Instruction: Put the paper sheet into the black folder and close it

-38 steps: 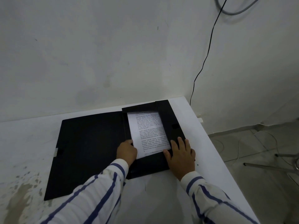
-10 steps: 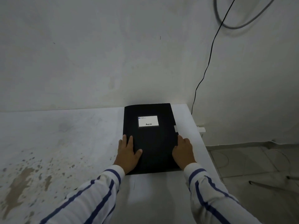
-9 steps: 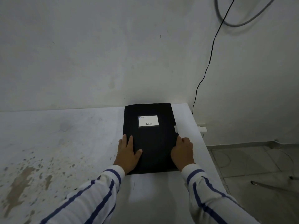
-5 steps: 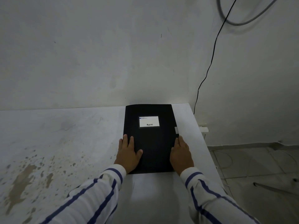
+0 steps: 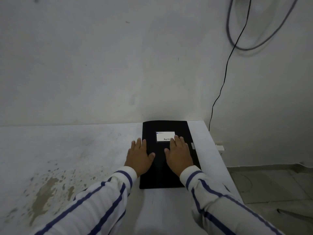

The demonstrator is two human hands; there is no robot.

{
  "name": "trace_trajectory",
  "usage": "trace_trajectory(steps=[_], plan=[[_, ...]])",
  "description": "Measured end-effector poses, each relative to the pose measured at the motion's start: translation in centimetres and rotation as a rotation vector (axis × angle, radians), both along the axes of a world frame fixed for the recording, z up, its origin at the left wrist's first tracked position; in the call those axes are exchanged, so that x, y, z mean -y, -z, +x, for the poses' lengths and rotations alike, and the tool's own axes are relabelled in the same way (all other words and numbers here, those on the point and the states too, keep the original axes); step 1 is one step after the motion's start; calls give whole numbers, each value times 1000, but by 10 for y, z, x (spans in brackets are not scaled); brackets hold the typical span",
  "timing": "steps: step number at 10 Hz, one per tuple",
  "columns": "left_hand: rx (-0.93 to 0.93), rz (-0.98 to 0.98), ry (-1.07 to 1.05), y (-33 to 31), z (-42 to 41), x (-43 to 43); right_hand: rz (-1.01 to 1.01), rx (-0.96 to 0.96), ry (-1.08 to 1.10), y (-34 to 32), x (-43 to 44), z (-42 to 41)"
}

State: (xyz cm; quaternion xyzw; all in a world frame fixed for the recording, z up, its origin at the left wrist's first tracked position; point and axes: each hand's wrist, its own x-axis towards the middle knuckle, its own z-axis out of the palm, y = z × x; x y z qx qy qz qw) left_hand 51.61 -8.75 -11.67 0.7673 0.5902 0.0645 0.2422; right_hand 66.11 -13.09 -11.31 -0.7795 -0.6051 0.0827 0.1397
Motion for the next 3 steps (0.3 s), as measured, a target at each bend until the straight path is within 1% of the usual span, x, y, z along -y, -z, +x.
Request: trace_trajectory(steps=[1,3], plan=[[-7,88,9,-38,-11,-12,98,41,-61,-33,-14,-20],[57,329,11,-135,-44,-32,285,94,-118,-123,-38,-64]])
